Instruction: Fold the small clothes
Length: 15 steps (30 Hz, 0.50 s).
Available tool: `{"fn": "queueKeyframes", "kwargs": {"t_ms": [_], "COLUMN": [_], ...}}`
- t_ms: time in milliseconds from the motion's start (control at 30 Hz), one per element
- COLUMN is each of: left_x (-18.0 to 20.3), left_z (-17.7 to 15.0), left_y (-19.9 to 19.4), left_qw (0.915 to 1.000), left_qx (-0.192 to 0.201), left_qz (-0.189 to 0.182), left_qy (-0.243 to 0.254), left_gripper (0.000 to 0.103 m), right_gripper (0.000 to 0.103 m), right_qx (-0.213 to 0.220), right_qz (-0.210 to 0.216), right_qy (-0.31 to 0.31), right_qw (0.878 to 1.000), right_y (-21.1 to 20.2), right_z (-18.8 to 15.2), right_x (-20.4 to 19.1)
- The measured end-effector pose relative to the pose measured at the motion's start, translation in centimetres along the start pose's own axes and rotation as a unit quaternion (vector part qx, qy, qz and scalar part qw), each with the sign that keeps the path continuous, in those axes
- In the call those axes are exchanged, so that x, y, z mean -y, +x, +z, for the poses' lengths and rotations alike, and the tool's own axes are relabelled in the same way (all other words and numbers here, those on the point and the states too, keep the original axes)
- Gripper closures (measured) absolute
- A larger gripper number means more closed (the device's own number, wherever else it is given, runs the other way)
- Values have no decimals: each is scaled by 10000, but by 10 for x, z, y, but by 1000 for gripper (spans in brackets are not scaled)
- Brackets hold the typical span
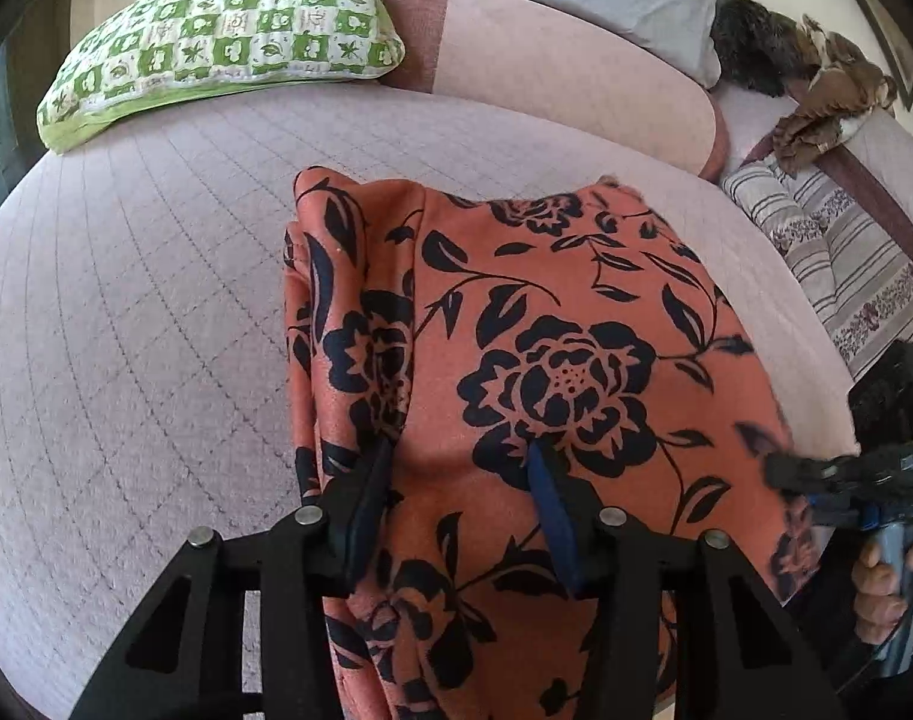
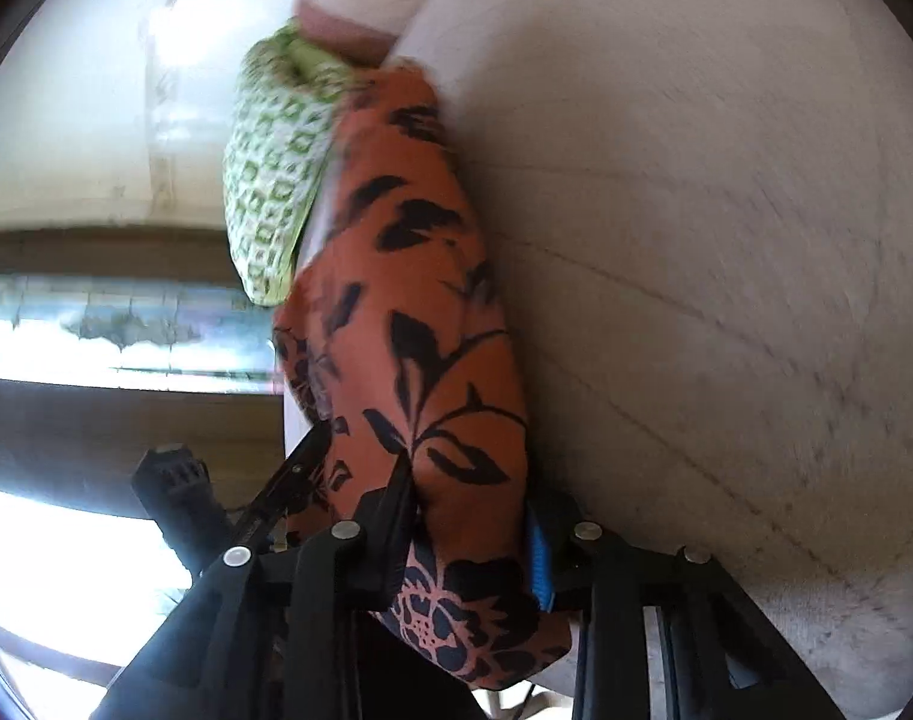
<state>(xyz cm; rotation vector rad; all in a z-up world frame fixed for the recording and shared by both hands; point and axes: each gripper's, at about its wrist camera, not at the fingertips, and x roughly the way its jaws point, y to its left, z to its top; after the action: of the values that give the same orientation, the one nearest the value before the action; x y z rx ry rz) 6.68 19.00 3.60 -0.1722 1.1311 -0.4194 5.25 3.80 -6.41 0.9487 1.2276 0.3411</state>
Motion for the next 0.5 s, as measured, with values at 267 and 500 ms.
{"fn": "queueKeyframes", "kwargs": {"t_ms": [267, 500], "left_x": [-1, -8], "left_z": [-3, 0], "left_y": [-1, -2], "left_qw": [10000, 9995], "left_qx": [46, 69], "left_qz": [-72, -281], "left_qy": [-25, -148], "left_gripper": [54, 54], "right_gripper": [18, 72], "right_qx": [419, -62], "right_qz": [45, 19], "right_qy": [187, 92], "right_qw": [9989, 9999], "right_y": [-4, 33], "right_z": [62, 67], "right_x": [2, 4]}}
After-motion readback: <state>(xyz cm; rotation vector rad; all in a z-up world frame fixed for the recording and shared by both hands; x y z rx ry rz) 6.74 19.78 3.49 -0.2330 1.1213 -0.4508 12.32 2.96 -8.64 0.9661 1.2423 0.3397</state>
